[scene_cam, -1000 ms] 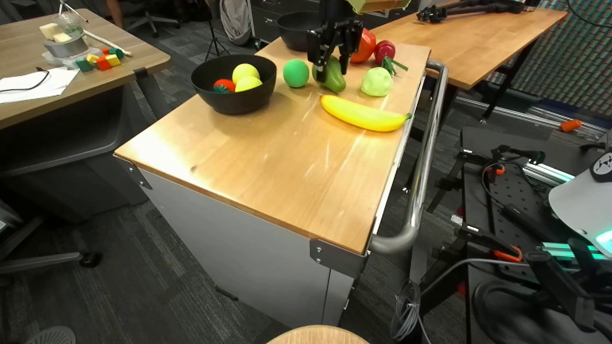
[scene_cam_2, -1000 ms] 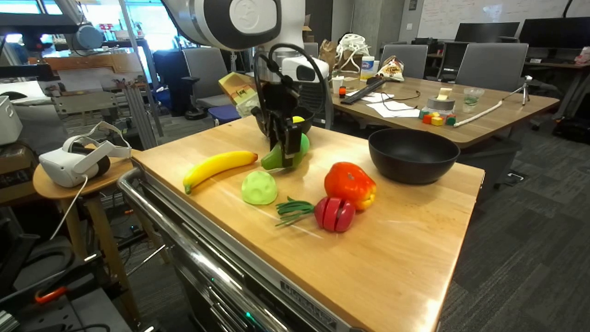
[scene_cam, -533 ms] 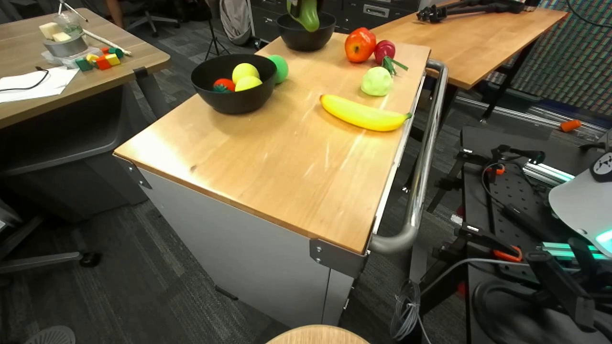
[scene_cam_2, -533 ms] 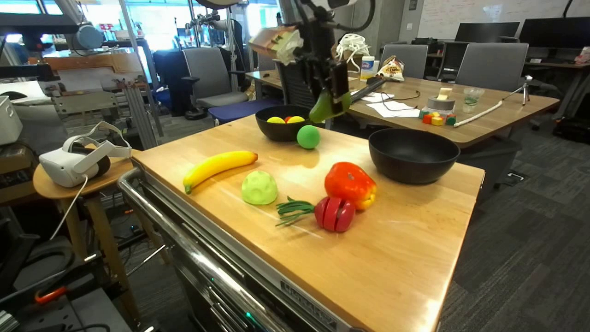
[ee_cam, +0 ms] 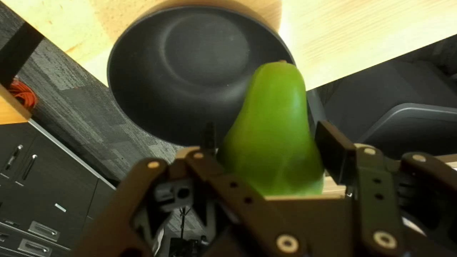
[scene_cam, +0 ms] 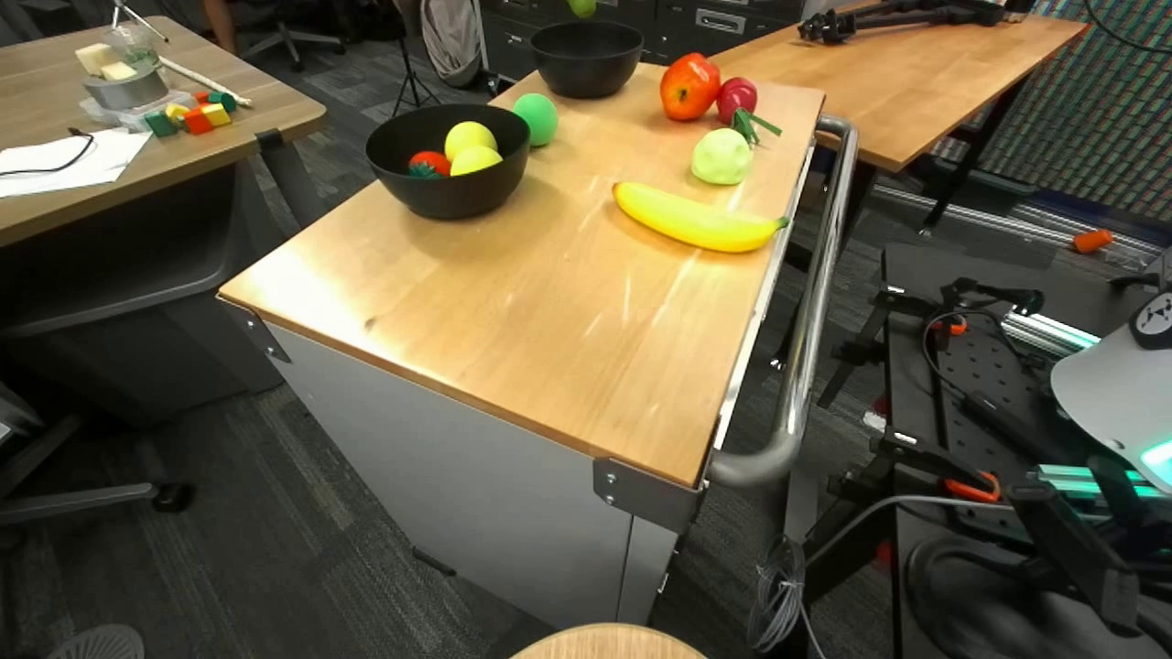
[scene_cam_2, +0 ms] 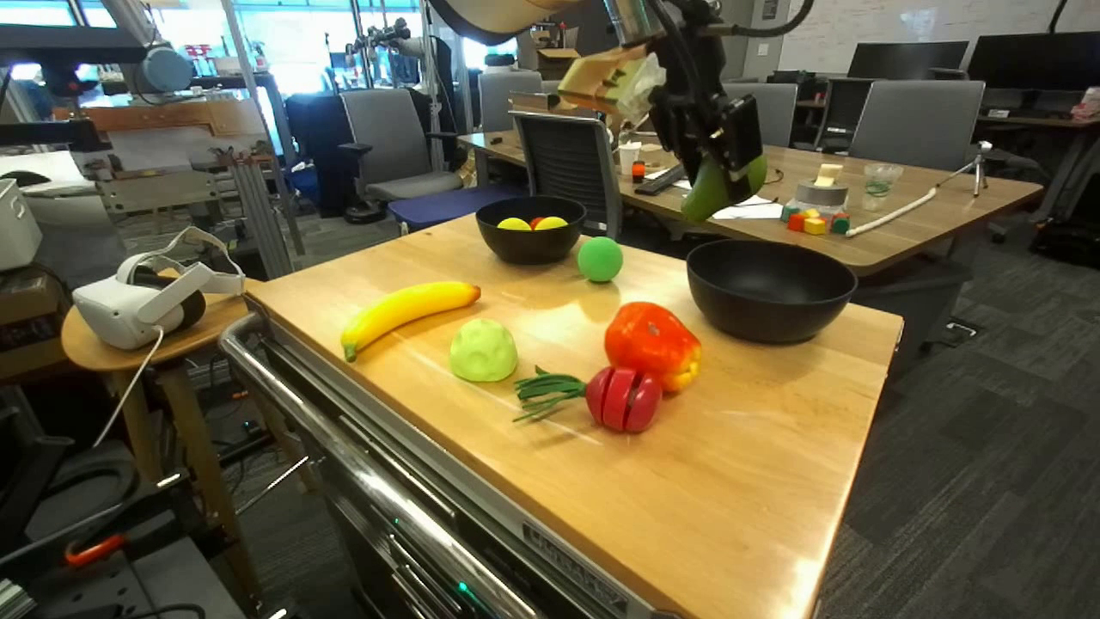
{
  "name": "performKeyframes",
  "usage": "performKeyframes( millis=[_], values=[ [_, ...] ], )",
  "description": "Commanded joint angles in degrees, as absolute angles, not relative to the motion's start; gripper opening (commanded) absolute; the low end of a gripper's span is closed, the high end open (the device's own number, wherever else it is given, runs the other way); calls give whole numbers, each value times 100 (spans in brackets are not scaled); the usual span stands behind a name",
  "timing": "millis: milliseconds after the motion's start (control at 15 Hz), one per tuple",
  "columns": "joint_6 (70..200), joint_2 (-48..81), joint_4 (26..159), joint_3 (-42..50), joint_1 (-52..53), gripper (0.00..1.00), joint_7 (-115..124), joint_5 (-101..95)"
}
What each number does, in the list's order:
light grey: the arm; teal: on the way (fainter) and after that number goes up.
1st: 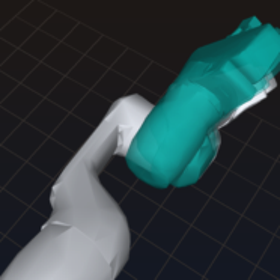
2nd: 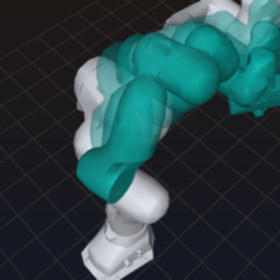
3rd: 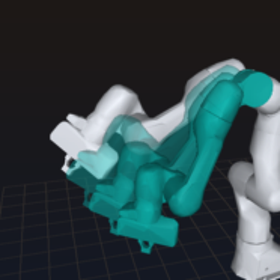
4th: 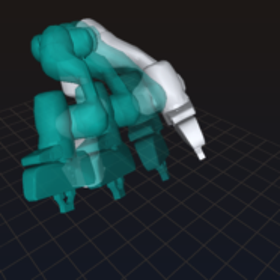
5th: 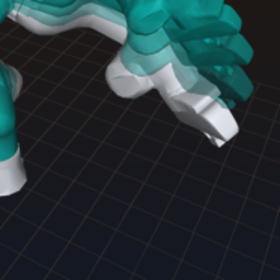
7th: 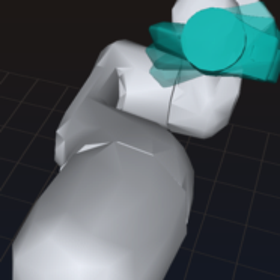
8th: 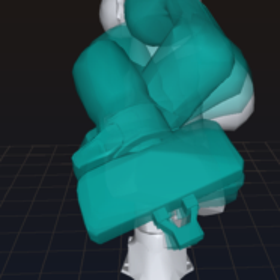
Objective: Put the fruits in both bowls
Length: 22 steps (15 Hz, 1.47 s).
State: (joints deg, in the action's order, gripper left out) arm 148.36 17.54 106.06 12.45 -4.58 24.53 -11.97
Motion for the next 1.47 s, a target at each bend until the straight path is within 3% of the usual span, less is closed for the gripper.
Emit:
performKeyframes(
  millis=[0,200,267,400,600,1067,1400],
  values=[
    [14796,2505,9817,1501,-448,44,2698,-1215],
    [14669,2877,9505,1658,-465,44,2804,-1090],
    [14621,2934,9441,1668,-480,90,2780,-1033],
    [14456,2976,9306,1701,-464,98,2811,-966],
    [13829,2751,9139,1778,-336,100,3023,-1022],
    [10603,1914,8711,1283,-281,100,3701,-260],
    [10282,2272,8351,981,-373,100,4253,829]
  ],
)
